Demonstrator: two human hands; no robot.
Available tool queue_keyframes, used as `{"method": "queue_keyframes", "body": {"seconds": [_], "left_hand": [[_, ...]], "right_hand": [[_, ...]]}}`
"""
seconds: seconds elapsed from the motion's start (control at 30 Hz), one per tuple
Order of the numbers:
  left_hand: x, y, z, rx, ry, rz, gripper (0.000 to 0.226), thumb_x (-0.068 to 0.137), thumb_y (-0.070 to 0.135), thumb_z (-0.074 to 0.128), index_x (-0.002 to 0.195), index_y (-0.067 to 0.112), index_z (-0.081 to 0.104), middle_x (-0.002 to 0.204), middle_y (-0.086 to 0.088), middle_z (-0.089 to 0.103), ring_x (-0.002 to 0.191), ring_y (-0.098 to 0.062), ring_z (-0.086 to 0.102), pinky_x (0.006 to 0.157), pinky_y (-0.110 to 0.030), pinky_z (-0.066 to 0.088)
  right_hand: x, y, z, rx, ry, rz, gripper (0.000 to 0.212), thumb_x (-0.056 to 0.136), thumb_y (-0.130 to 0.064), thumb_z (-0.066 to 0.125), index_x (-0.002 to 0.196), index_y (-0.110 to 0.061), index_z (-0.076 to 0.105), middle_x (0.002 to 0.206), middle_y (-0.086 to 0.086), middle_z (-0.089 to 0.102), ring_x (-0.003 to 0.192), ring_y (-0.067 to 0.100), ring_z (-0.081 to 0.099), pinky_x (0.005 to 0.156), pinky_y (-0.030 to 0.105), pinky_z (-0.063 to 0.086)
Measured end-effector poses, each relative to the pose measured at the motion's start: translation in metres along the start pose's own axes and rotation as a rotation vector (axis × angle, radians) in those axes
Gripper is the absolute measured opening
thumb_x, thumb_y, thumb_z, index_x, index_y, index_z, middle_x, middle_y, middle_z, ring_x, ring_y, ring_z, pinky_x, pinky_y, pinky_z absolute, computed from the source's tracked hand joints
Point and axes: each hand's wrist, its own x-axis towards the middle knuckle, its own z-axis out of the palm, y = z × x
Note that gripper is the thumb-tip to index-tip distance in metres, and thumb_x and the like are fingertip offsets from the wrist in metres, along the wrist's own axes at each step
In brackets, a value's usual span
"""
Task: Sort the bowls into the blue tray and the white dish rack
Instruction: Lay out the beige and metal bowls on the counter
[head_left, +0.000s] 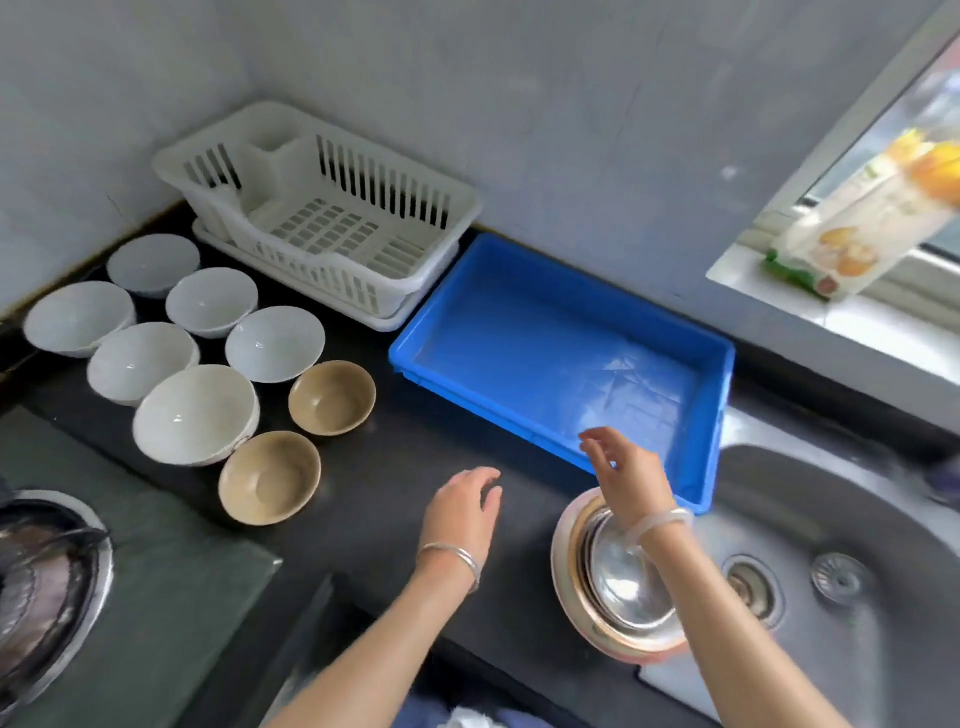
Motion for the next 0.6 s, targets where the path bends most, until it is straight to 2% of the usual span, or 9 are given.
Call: {"method": "queue_keyframes", "body": {"seconds": [0.1,0.2,0.27,0.43,0.6], "left_hand": [[-0.015,0.03,0.034,-0.012,-0.142,0.144,0.027,0.091,0.023,0.052,0.115,0.018,0.063,0.117,0.0,0.064,0.106,-0.015,0.059,0.094,-0.025,0.045],[-0.025,0.046,0.057,0.011,-0.239,0.229,0.026,0.09,0.02,0.053,0.113,0.016,0.064,0.113,-0.002,0.063,0.104,-0.017,0.058,0.09,-0.019,0.041],[-0.027,0.047,0.065,0.06,-0.25,0.246,0.027,0.091,0.02,0.052,0.116,0.018,0.062,0.119,0.002,0.057,0.106,-0.014,0.055,0.089,-0.016,0.038],[-0.027,0.046,0.072,0.132,-0.218,0.254,0.026,0.091,0.022,0.051,0.115,0.018,0.062,0.12,0.006,0.053,0.103,-0.012,0.054,0.088,-0.02,0.043],[-0.03,0.046,0.076,0.148,-0.19,0.237,0.025,0.094,0.023,0.047,0.113,0.017,0.062,0.119,0.009,0.05,0.092,-0.006,0.052,0.082,-0.019,0.044]], "right_hand": [[-0.021,0.042,-0.025,-0.067,0.086,0.037,0.018,0.092,-0.021,0.054,0.101,-0.015,0.068,0.099,0.01,0.072,0.094,0.027,0.066,0.084,0.036,0.049],[-0.039,0.074,-0.037,-0.173,0.07,0.042,0.017,0.09,-0.017,0.057,0.099,-0.013,0.07,0.1,0.013,0.07,0.095,0.032,0.064,0.081,0.039,0.049],[-0.047,0.087,-0.04,-0.245,0.041,0.031,0.019,0.09,-0.018,0.057,0.1,-0.016,0.072,0.101,0.012,0.068,0.096,0.033,0.061,0.081,0.039,0.048],[-0.053,0.098,-0.037,-0.301,0.028,-0.008,0.023,0.09,-0.024,0.056,0.111,-0.023,0.067,0.105,0.004,0.063,0.1,0.027,0.056,0.082,0.032,0.044],[-0.054,0.103,-0.041,-0.171,0.054,0.071,0.008,0.084,-0.019,0.062,0.089,-0.013,0.062,0.092,0.007,0.066,0.085,0.029,0.058,0.068,0.031,0.04]]}}
